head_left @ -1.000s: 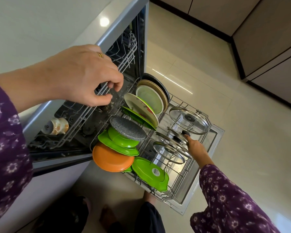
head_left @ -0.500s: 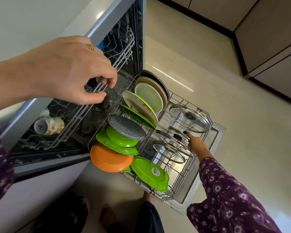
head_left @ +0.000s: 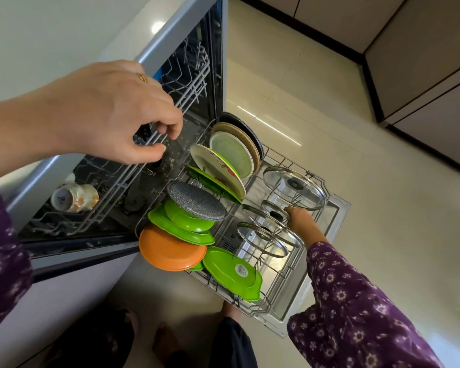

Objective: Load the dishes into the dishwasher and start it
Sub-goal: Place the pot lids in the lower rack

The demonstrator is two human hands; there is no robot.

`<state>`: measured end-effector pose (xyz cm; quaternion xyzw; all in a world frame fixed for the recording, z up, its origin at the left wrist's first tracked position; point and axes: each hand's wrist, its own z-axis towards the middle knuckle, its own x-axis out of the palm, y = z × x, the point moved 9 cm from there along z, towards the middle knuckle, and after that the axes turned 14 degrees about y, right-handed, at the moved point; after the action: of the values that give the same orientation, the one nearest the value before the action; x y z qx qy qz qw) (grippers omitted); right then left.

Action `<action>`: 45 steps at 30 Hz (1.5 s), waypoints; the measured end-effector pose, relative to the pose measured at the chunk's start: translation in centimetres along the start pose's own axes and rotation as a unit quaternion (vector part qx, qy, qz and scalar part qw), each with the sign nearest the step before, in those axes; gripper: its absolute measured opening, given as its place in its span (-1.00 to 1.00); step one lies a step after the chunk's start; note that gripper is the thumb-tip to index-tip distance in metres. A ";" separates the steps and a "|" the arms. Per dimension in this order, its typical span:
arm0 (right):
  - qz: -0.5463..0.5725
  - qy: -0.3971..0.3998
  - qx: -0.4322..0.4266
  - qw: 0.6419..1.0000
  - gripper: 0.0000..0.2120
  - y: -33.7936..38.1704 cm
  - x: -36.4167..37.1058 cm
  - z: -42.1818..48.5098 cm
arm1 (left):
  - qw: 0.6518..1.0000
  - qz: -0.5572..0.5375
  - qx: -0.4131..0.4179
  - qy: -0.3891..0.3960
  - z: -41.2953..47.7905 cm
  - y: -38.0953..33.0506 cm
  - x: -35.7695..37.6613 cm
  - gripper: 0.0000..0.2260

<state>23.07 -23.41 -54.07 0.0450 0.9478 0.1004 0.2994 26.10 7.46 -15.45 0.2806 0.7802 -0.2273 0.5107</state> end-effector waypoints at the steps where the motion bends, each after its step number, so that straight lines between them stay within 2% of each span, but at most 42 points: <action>1: -0.021 -0.006 0.010 1.000 -0.72 0.1 0.0 -0.3 | 1.000 -0.002 -0.002 0.000 0.0 0.0 0.0 -0.81; 10: -0.139 -0.022 0.044 0.989 -0.77 1.3 1.8 -1.2 | 1.000 -0.015 0.005 -0.010 -0.2 -0.4 -0.7 -0.90; 15: -0.161 -0.066 0.037 0.984 -0.67 1.7 1.2 -2.0 | 0.999 -0.034 -0.009 -0.017 -0.1 -1.4 -1.4 -0.91; 21: -0.146 -0.116 0.028 0.982 -0.49 1.0 1.2 -3.7 | 0.997 -0.059 -0.040 -0.011 0.0 -1.3 -1.9 -0.94; 25: -0.080 -0.153 0.028 0.985 -0.52 0.6 1.2 -4.8 | 0.995 -0.088 -0.025 -0.035 -0.3 -1.8 -2.3 -0.91; 28: -0.058 -0.172 0.033 0.983 -0.53 0.8 0.2 -4.8 | 0.995 -0.088 -0.030 -0.025 -0.3 -1.6 -2.2 -0.92; 32: -0.070 -0.164 0.032 0.983 -0.52 1.4 -1.6 -3.6 | 0.994 -0.101 -0.047 -0.018 -0.2 -1.4 -2.2 -0.95; 40: -0.064 -0.133 0.030 0.988 -0.61 0.7 -3.1 -2.5 | 0.993 -0.105 -0.035 -0.029 -0.1 -1.8 -2.4 -0.91; 45: -0.060 -0.123 -0.001 0.991 -0.70 0.2 -3.6 -2.3 | 0.995 -0.091 -0.027 -0.023 0.0 -1.8 -2.2 -0.90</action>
<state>24.70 -24.14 -50.22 0.0001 0.9046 0.0771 0.4192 25.61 5.70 -13.32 0.1893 0.7962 -0.2579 0.5135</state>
